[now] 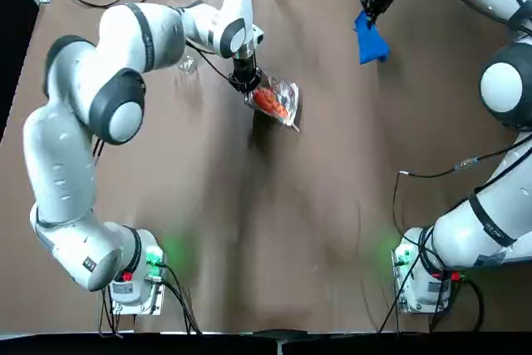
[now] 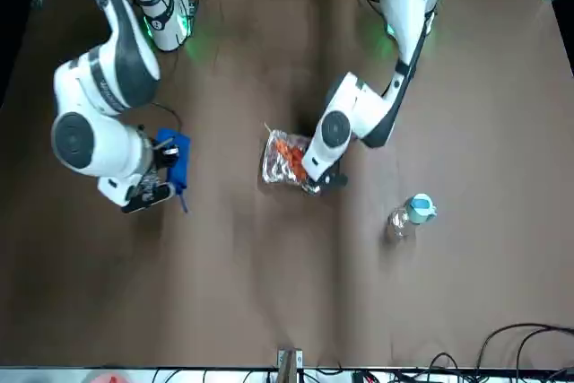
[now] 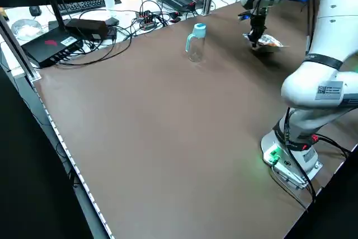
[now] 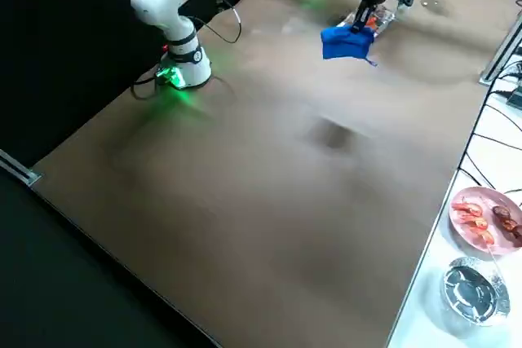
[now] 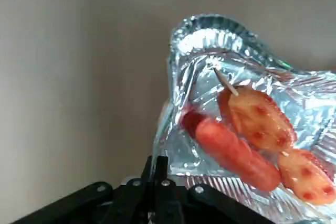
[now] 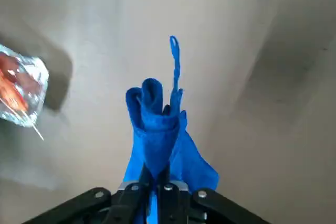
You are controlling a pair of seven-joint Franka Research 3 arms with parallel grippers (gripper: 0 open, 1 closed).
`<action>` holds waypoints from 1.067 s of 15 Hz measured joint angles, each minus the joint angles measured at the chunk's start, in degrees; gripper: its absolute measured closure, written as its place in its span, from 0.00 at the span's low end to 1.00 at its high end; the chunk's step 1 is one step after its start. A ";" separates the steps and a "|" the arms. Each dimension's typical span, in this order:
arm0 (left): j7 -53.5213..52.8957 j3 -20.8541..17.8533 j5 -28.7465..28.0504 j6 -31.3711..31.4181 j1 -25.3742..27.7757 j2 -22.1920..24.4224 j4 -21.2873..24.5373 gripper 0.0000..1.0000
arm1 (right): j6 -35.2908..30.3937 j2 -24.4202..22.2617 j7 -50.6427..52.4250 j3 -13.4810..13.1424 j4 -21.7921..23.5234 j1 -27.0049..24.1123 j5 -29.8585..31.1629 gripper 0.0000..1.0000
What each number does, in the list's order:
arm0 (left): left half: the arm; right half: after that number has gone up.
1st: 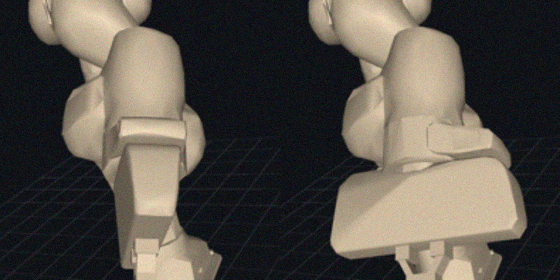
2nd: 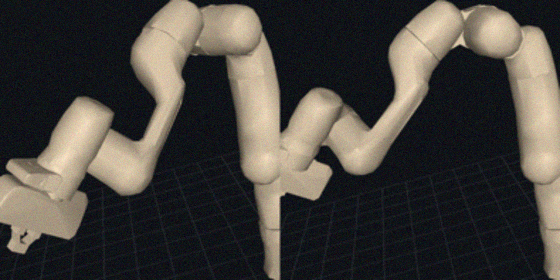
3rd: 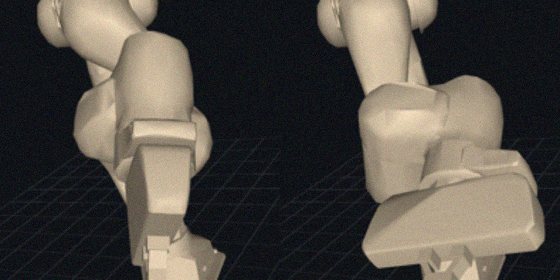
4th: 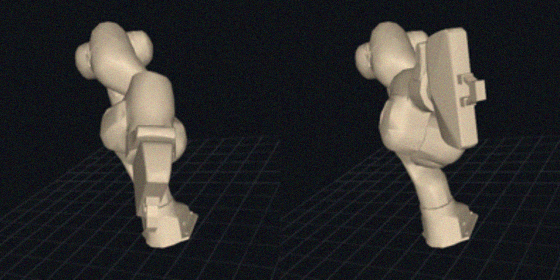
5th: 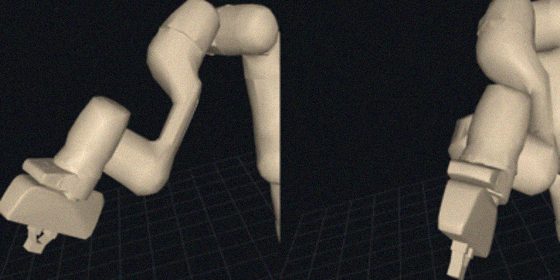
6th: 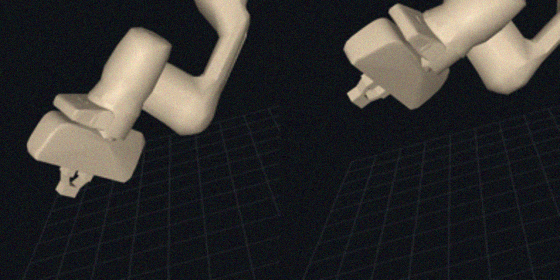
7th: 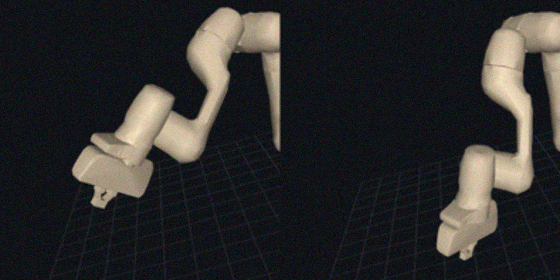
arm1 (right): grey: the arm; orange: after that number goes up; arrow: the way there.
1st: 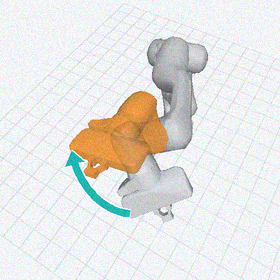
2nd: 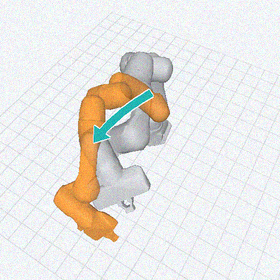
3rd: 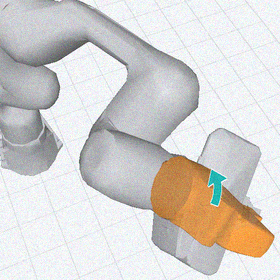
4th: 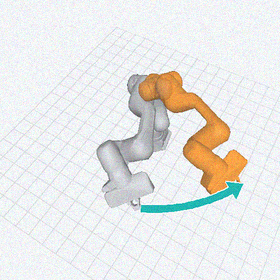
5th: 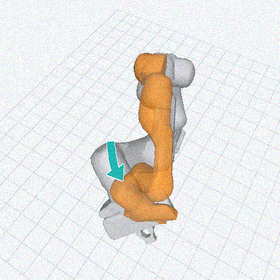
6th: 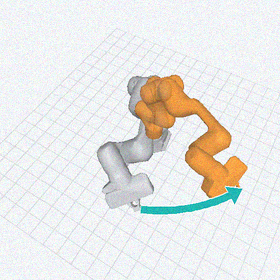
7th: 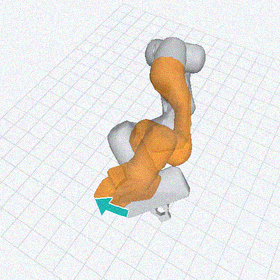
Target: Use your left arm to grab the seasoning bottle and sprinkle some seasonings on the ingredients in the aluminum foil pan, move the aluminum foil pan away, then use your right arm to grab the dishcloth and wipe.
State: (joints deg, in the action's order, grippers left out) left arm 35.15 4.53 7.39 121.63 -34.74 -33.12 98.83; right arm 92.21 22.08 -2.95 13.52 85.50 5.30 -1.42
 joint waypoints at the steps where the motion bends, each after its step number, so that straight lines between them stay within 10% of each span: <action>1: 0.32 0.77 0.64 1.66 0.16 2.56 3.56 0.98 | 1.03 0.44 -1.66 0.07 0.07 1.21 -0.74 0.93; 5: 0.39 5.24 4.20 8.34 3.71 13.89 20.09 0.98 | 12.79 6.69 -19.35 0.16 0.73 9.06 -1.66 0.93; 16: 3.80 11.99 8.03 18.62 6.80 15.10 28.55 0.98 | 40.14 18.55 -41.83 0.08 0.82 19.15 -1.68 0.93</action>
State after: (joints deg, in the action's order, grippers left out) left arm 38.95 16.52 15.43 140.24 -27.95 -18.02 127.38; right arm 132.34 40.63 -44.78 13.59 86.32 24.45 -3.10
